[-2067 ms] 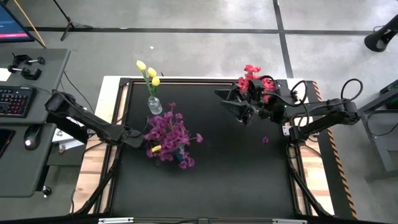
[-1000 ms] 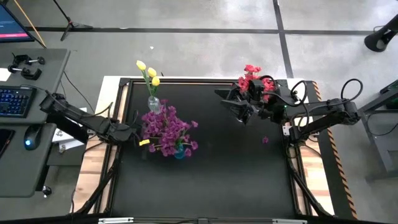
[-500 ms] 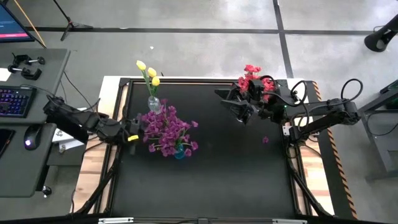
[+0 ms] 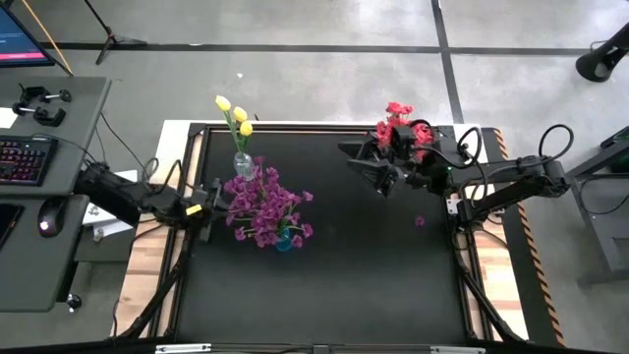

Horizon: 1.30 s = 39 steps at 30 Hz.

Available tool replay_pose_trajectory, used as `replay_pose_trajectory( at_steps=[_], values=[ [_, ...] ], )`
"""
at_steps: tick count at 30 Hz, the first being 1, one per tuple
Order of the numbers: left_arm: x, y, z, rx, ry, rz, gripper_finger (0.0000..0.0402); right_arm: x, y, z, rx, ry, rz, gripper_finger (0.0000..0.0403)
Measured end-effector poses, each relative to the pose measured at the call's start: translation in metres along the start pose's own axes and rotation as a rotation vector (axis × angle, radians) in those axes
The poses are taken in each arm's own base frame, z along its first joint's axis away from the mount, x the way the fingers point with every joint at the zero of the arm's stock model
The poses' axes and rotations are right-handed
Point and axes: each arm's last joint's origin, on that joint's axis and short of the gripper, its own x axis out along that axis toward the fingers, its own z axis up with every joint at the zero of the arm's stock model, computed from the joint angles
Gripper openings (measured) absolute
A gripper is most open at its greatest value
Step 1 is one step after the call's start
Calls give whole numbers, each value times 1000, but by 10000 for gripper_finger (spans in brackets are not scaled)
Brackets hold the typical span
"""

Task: Sort flowers into vase by color
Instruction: Return to Home Position

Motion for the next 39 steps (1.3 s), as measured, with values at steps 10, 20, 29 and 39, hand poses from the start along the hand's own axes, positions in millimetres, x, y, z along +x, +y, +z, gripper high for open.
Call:
replay_pose_trajectory(
  at_steps=[10,20,29,39],
  values=[
    [7,10,-22,42,-82,37,0,0,0,-2,25,32,21,307],
    [10,28,-31,-42,36,7,0,-3,-5,-16,69,248,32,307],
    [9,33,-31,-101,32,57,0,-41,0,-7,-29,528,-83,291],
    [9,33,-31,-101,33,59,0,-102,7,2,-270,669,-159,81]
  ],
)
